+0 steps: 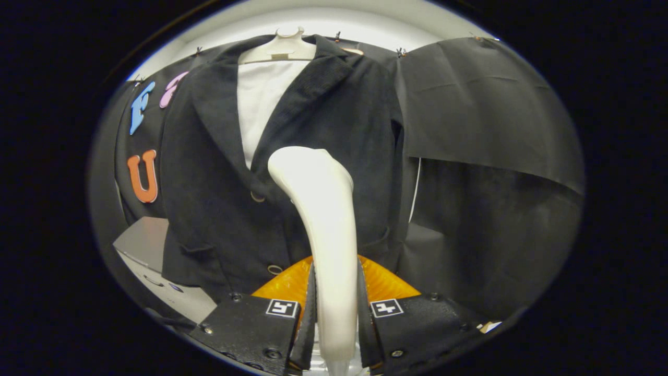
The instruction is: Iron the clothes twice with a garment steamer, once on the left side and once on the right side.
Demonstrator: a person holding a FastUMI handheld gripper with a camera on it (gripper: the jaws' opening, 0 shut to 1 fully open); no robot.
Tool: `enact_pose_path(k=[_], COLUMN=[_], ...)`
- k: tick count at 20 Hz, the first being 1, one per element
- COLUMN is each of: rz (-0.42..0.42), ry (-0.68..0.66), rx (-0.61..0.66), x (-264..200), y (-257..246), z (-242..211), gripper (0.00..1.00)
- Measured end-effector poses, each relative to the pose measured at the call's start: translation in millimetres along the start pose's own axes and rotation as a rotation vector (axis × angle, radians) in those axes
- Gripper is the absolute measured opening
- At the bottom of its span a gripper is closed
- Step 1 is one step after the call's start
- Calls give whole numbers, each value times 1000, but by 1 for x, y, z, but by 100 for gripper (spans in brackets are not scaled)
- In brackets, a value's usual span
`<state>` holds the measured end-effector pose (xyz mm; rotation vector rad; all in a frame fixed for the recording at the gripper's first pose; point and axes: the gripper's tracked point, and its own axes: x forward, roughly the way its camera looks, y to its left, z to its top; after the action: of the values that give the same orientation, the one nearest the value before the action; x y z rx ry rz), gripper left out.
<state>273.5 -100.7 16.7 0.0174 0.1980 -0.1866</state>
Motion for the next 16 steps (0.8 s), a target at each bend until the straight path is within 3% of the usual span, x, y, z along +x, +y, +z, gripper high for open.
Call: enact_pose_path(k=[16], rz=[-47], ry=[128], rx=[-40], x=[8], y=[2], z=[-102], gripper=[37])
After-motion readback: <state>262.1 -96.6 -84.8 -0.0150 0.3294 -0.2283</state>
